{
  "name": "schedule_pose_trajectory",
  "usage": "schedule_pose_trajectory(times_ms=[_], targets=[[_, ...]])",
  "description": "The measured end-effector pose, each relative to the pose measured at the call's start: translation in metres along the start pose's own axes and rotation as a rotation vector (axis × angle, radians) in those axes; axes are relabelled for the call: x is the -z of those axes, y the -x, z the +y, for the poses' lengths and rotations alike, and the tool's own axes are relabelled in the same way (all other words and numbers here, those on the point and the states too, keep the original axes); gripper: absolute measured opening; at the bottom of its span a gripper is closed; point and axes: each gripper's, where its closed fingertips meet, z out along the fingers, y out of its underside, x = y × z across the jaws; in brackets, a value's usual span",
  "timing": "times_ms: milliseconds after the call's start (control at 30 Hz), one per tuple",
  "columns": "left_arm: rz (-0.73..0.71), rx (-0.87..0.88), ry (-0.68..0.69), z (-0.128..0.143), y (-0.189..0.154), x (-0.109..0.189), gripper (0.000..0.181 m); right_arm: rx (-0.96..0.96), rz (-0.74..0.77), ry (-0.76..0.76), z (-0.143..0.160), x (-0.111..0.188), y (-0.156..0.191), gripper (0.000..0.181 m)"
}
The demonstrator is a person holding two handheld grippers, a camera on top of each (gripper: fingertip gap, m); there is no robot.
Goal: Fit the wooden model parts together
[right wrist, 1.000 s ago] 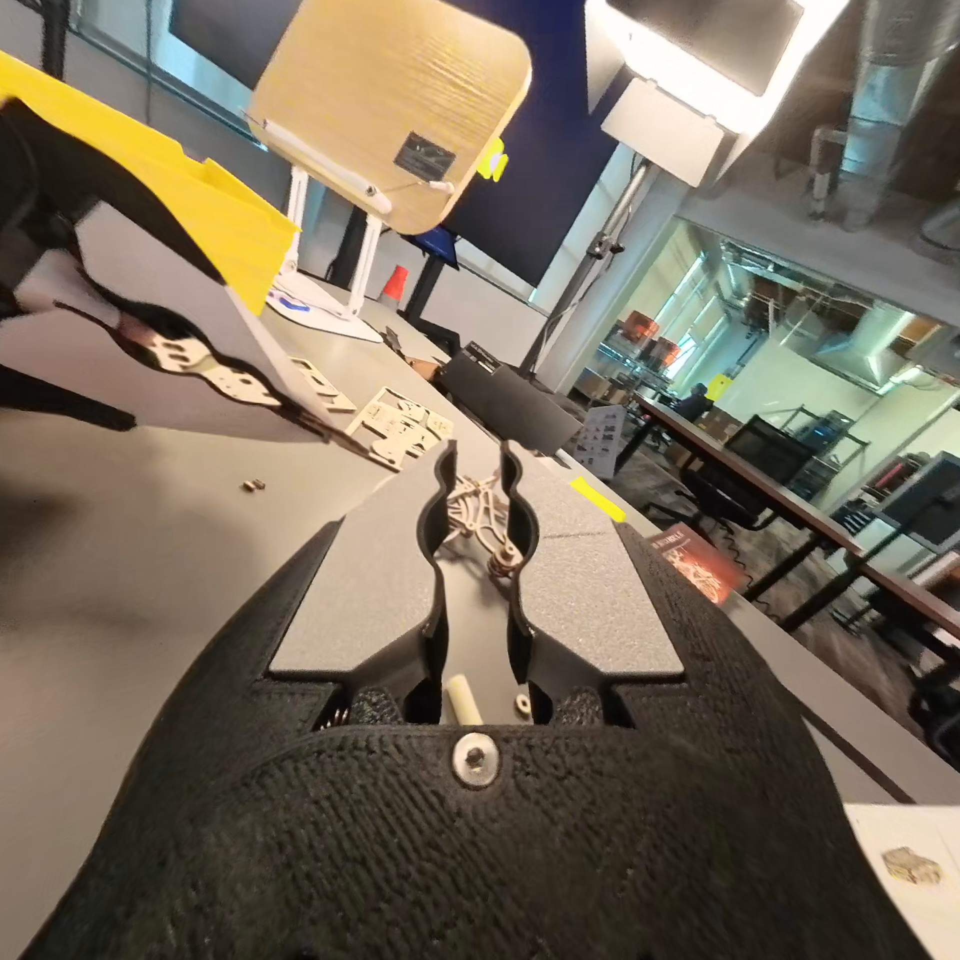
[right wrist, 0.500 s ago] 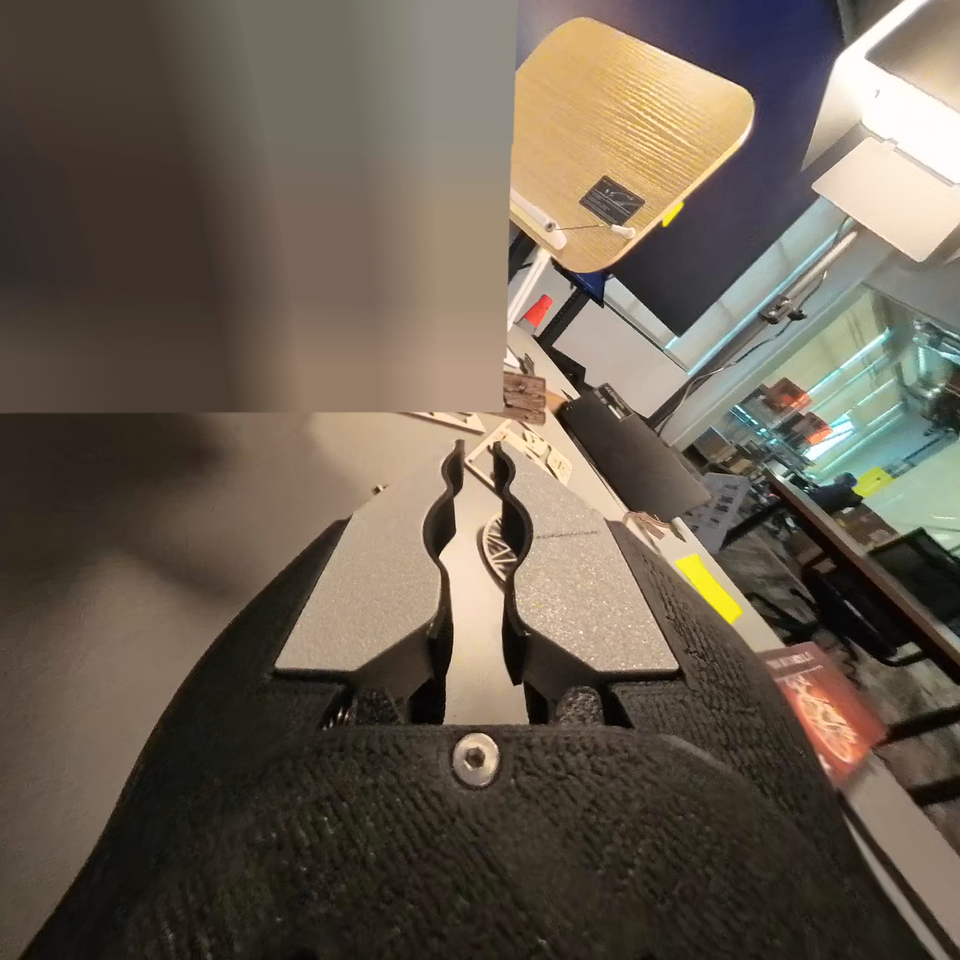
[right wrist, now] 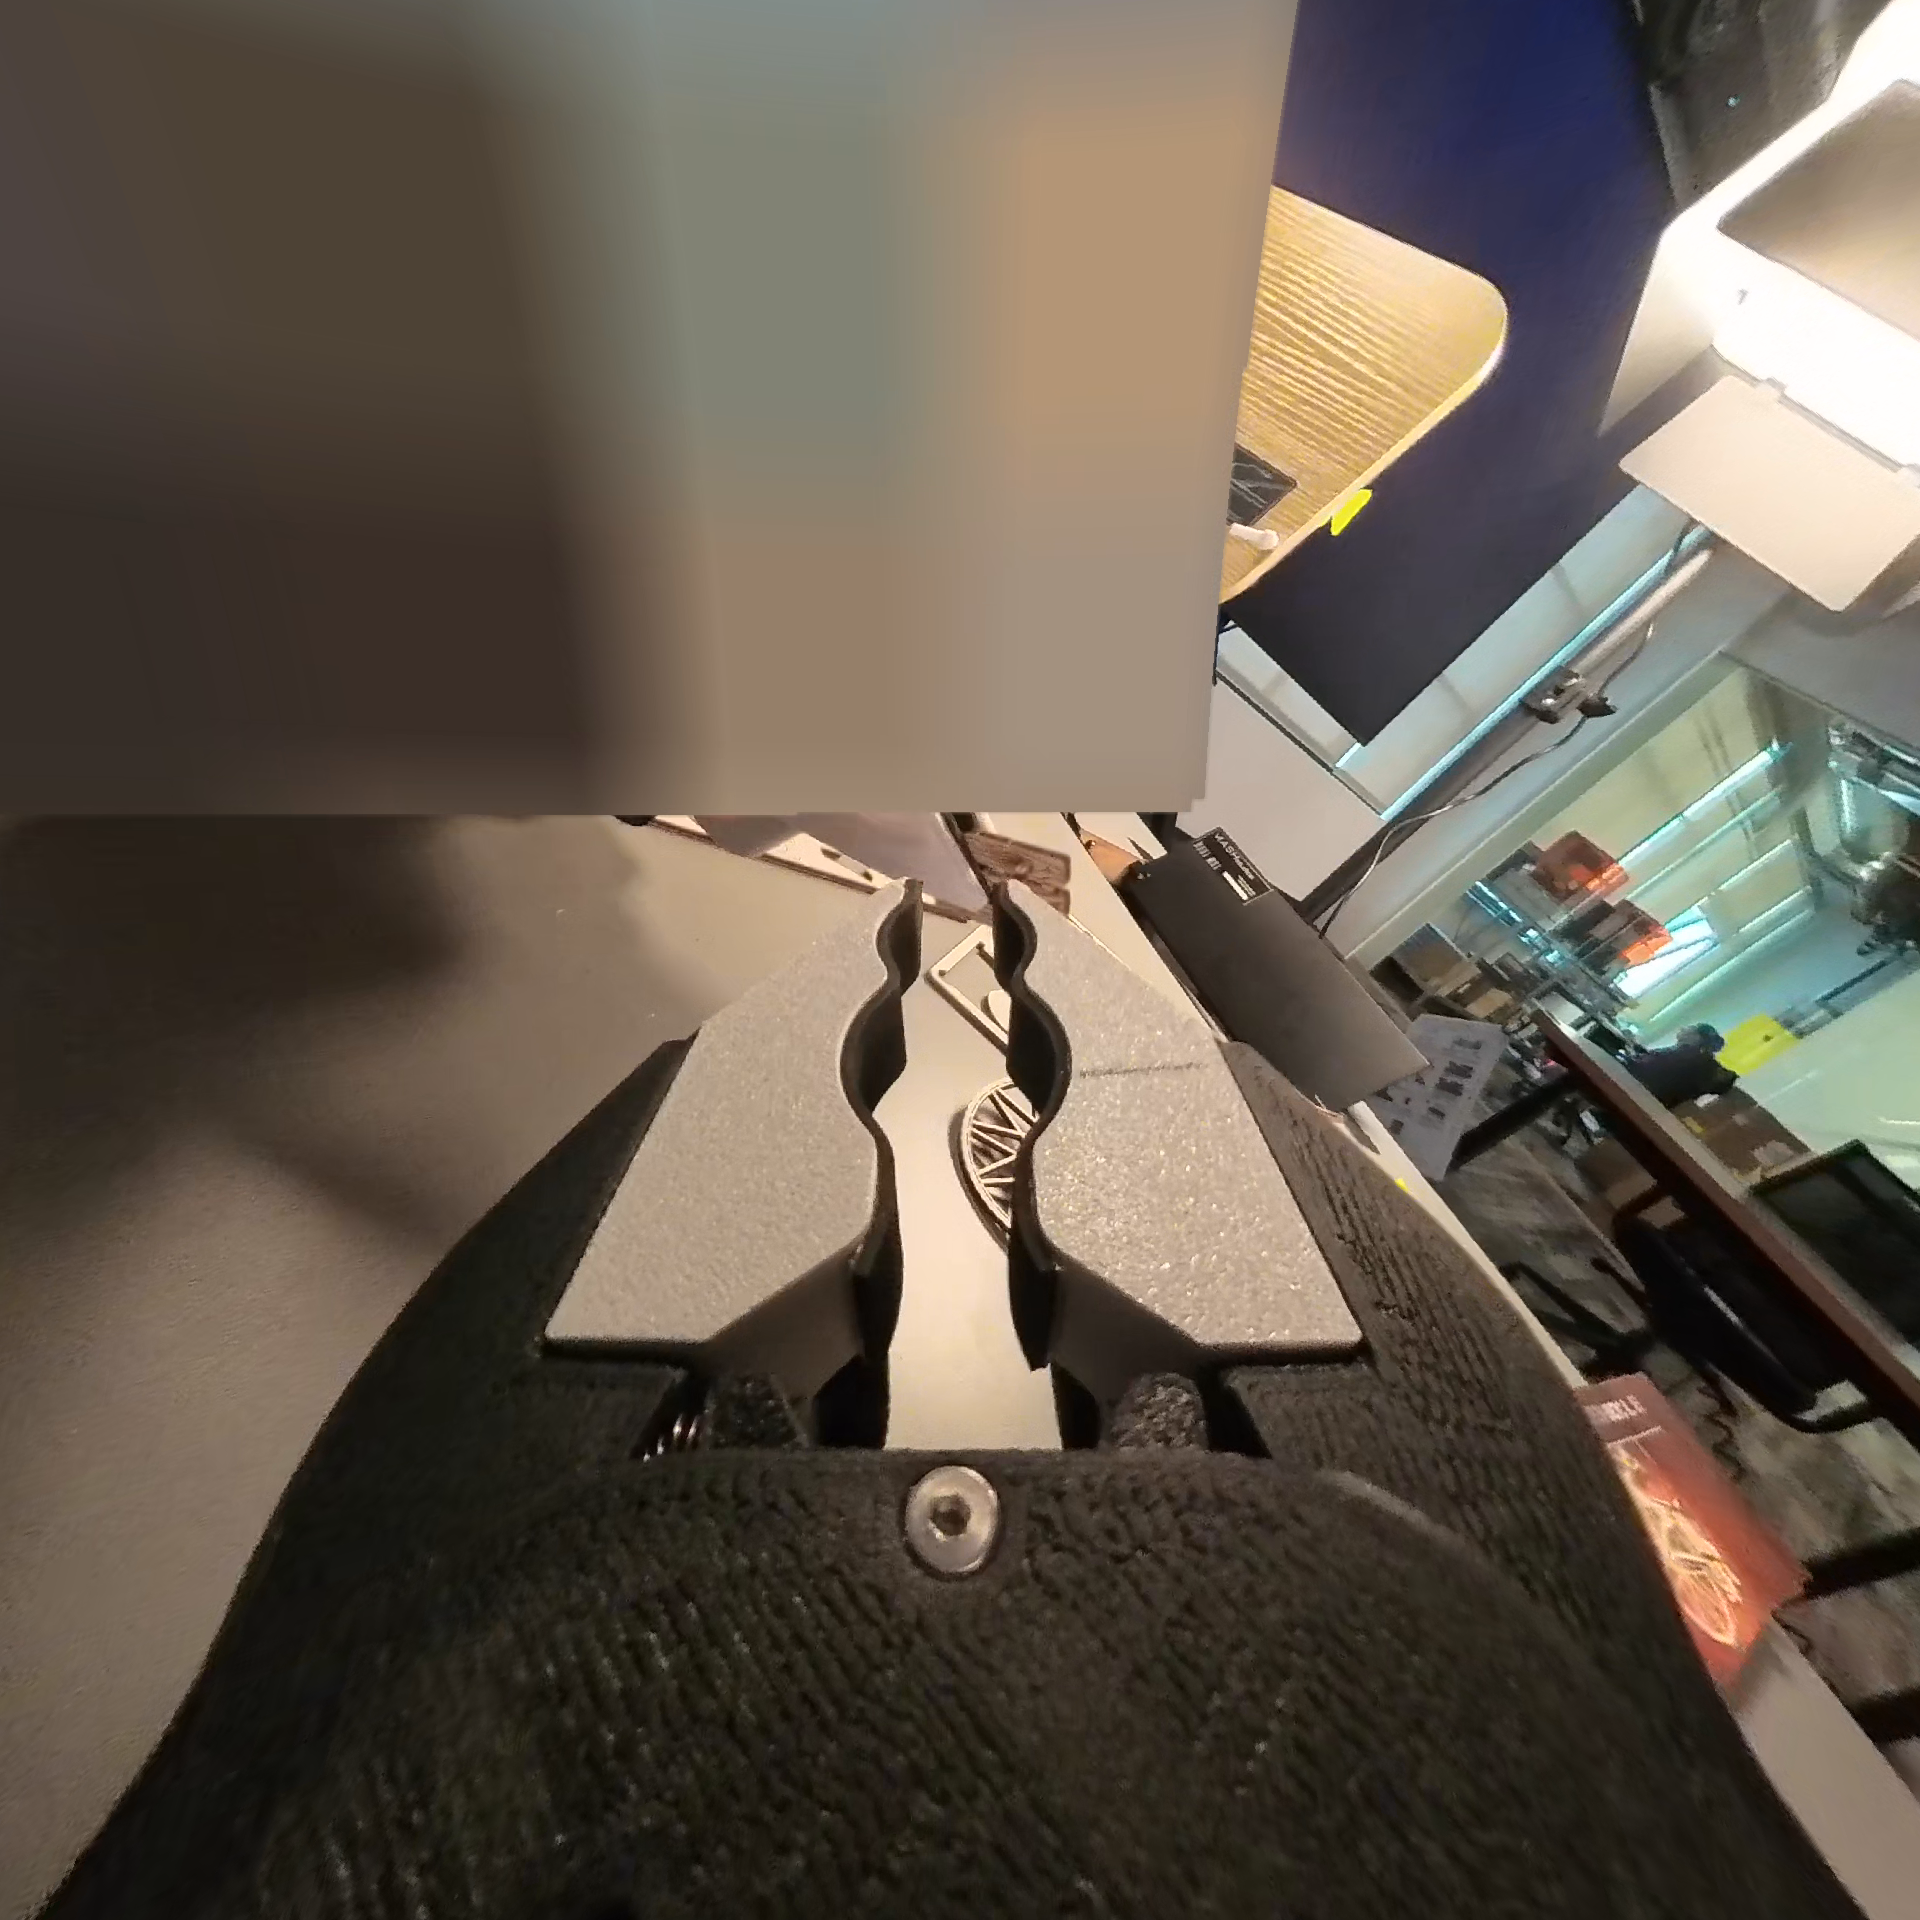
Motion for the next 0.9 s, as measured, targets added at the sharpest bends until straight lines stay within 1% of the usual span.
schedule_pose_trajectory(times_ms=[200,900], targets=[[0.006,0.022,-0.001,0.0013,0.0012,-0.0003,0.001,0.002,0.003,0.002,0.0013,0.0017,-0.0005,0.011],[0.013,-0.014,0.007,0.0024,-0.0023,-0.0013,0.001,-0.008,0.006,0.009,0.0036,0.0014,-0.0016,0.01]])
